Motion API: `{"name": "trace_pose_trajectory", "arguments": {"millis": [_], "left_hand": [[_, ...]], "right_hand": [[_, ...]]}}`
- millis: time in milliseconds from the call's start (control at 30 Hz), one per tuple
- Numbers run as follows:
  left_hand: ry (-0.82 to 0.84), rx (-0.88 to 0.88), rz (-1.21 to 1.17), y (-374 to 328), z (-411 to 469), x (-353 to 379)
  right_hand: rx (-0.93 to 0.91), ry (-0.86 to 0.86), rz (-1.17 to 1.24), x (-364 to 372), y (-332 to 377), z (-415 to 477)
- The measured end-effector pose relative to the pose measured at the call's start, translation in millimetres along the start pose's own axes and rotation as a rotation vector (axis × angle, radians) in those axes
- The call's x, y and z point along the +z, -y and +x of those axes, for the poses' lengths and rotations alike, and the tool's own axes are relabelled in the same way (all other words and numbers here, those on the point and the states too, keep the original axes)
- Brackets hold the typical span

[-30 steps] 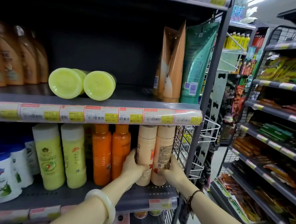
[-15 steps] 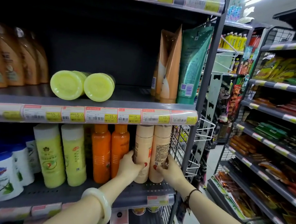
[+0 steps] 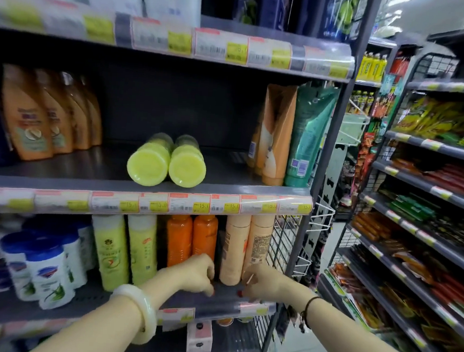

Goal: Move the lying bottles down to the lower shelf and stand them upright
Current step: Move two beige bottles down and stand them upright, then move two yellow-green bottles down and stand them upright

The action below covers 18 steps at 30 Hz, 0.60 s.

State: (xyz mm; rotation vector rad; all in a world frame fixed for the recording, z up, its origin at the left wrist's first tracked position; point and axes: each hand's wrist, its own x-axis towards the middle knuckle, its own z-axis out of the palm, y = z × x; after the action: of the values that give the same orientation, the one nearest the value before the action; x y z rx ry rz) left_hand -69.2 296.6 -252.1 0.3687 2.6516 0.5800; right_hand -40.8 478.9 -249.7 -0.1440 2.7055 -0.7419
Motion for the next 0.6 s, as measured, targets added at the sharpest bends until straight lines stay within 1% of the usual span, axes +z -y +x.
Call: {"name": "trace_pose_trajectory", "arguments": {"millis": [67, 233, 333, 467, 600], "left_hand": [[0.013, 0.016, 0.016, 4, -11, -16], [0.008, 0.061, 0.073, 23, -41, -56], [0.024, 0.123, 0.123, 31, -60, -74], [0.057, 0.18, 0.145, 33, -87, -97], [0.041, 0.207, 0.157, 30, -108, -126]], "right_hand": [[-0.035, -0.013, -0.064, -6, 26, -5], [-0.078, -0.027, -0.117, -18, 86, -16], [-0.099, -0.081, -0.099, -18, 110, -24], [-0.097, -0.107, -0.101, -17, 134, -39], [-0.091, -0.126, -0.14, -33, 160, -57]]}}
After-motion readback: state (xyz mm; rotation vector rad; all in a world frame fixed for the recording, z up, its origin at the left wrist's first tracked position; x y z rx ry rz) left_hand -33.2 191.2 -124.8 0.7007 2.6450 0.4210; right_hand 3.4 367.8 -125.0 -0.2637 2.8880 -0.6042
